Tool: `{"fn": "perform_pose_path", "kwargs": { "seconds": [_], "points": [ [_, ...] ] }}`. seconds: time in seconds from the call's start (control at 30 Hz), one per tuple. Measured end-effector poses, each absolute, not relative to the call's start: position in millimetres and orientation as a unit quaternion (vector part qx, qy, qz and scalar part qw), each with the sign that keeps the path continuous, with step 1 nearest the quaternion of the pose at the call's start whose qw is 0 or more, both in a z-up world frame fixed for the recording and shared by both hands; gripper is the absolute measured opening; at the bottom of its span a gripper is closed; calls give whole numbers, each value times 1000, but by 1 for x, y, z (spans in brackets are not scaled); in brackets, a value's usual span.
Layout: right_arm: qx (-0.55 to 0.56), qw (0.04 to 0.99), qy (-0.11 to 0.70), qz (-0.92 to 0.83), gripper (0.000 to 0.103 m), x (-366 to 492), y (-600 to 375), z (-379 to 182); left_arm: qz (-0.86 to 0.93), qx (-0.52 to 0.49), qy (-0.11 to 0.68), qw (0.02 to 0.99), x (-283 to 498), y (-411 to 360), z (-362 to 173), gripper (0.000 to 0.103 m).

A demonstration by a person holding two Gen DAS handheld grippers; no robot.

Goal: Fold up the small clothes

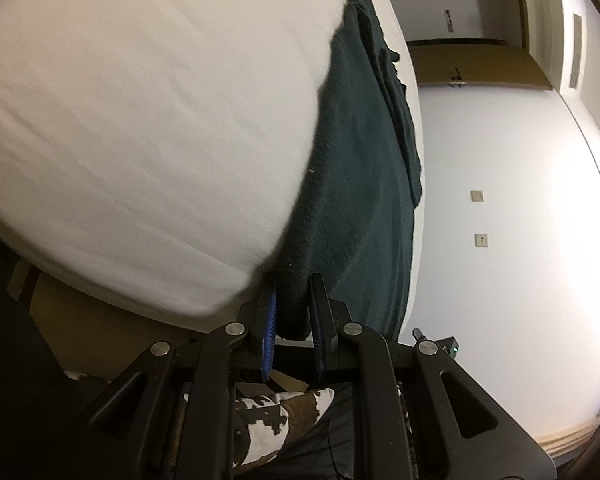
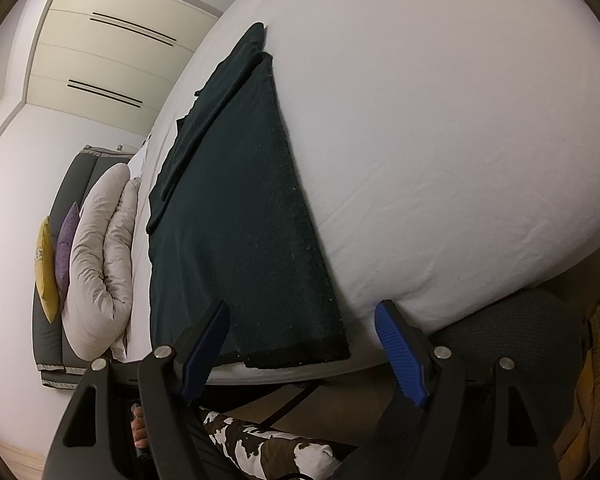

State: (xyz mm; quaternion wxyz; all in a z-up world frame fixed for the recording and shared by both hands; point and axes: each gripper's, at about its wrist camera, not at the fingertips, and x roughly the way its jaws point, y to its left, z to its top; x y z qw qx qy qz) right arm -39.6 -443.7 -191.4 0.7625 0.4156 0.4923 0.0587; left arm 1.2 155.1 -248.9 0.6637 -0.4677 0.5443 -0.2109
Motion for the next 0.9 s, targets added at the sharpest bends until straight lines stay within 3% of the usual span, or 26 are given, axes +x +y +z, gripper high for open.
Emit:
{"fn": "perform_pose_path", "kwargs": {
  "seconds": [0.13,0.2,0.73,0.83,0.87,0.9],
  "points": [
    [413,762,496,61,78,-39,-443,-190,-212,-456,542,673,2,152,-245,13],
    [406,762,502,61,78,-38,-442,-189,-206,-454,535,682,2,154,-242,5],
    [375,752,537,73,71,-32,-434,-194,-196,-449,504,712,-1,161,-220,5],
    [371,752,540,72,57,-31,-437,-198,-194,-457,498,711,-3,166,-219,5],
    [370,753,540,72,44,-32,-438,-199,-193,-458,496,712,-3,167,-218,5],
    [364,755,541,69,22,-34,-439,-198,-194,-459,494,712,-4,167,-217,5]
  ]
}}
